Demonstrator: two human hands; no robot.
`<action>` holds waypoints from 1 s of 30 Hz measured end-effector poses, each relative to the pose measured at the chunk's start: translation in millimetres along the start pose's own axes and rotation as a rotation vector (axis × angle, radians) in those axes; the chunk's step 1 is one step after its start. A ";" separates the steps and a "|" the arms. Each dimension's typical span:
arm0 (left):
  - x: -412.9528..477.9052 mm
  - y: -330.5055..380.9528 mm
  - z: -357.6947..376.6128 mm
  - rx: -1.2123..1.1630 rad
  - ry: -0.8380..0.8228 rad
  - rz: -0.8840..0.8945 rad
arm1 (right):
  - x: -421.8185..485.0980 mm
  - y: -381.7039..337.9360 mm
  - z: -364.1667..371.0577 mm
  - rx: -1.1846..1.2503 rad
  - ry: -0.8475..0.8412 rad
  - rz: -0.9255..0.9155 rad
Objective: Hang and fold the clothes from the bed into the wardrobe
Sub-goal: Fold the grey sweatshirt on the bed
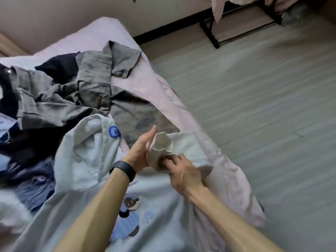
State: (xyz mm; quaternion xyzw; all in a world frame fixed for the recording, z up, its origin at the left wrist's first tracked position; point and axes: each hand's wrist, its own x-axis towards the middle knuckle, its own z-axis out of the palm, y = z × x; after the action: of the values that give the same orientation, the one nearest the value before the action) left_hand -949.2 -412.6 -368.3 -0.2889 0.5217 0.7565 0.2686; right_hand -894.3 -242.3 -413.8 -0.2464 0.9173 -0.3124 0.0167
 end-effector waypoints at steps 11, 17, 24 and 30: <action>-213.0 -208.0 -257.1 -0.178 0.653 -0.104 | -127.2 -170.1 134.6 -0.170 -0.429 -0.163; -235.0 -274.5 -293.5 -0.035 0.724 -0.163 | -161.1 -145.2 153.9 -0.580 -0.739 0.093; -220.2 -281.5 -266.5 0.444 0.826 -0.142 | -157.1 -139.6 160.4 -0.565 -0.719 -0.054; -243.7 -285.6 -301.7 0.224 1.092 0.014 | -151.4 -152.3 159.1 -0.491 -0.525 0.046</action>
State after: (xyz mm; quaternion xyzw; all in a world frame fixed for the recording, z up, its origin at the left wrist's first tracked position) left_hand -531.8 -634.2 -461.7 -0.6051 0.6641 0.4388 -0.0166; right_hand -664.8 -366.2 -471.9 -0.2941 0.9348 -0.0081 0.1988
